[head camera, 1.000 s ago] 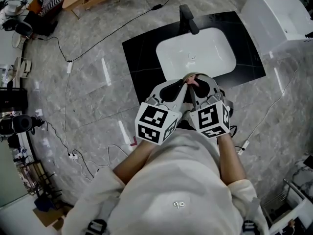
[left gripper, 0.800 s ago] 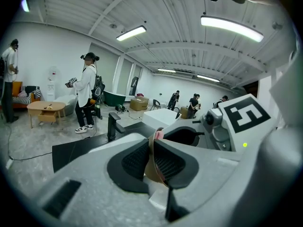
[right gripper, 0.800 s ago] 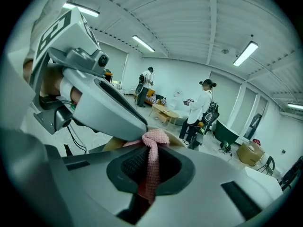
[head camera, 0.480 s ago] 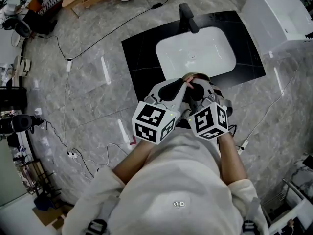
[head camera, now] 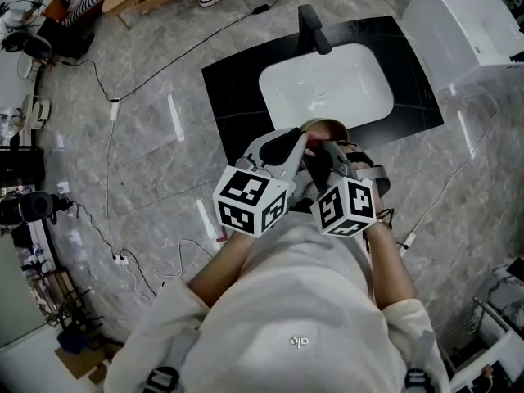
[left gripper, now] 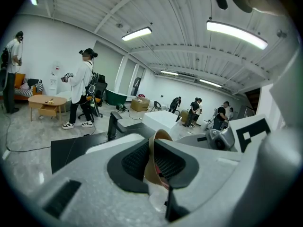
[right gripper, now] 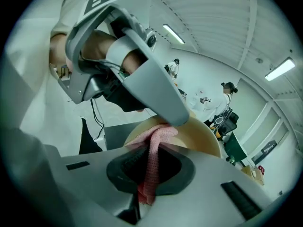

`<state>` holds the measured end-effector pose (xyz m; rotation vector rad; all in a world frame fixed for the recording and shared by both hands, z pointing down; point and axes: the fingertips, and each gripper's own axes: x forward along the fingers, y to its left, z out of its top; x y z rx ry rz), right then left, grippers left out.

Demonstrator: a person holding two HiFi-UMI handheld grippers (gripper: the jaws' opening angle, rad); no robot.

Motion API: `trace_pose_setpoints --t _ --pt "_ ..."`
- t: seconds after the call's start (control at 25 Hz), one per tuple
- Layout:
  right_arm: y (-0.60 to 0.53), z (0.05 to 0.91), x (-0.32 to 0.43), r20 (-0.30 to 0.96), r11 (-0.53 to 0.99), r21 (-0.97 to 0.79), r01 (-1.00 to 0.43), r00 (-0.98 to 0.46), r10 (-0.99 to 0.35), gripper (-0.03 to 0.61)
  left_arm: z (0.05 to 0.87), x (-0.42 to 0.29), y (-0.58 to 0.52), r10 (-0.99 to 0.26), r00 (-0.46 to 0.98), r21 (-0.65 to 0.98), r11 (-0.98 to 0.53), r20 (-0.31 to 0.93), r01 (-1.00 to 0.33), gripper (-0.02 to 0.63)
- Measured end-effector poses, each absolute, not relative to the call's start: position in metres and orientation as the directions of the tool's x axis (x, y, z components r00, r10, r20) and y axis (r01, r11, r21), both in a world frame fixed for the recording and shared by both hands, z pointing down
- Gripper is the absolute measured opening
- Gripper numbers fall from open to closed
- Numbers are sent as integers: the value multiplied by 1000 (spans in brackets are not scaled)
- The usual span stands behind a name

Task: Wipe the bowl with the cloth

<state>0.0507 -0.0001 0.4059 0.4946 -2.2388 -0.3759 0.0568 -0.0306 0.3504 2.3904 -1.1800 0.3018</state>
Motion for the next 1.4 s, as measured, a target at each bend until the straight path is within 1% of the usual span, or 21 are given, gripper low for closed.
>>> trace_pose_setpoints --t 0.32,0.68,0.88,1.04,1.24,1.4 --pt "-1 410 63 674 874 443 -201 -567 -473 15 350 54 -29 -697 609 315 -522 380 -793 32" --pt "-12 411 76 685 818 559 -136 -481 -548 15 351 50 -30 -704 600 318 -510 381 -800 32" --pt "-23 400 82 642 749 655 -96 -451 -620 15 349 48 -29 -711 591 315 -501 381 -806 32" --pt "-34 383 83 587 691 717 -90 -458 -668 15 347 46 -29 -720 584 312 -496 375 -811 32" --pt "-37 364 80 532 643 760 -92 -480 -697 15 345 43 -28 -729 576 305 -490 371 -817 31" --pt "-38 359 78 518 633 768 -97 -487 -703 15 344 42 -27 -731 574 305 -488 370 -818 32"
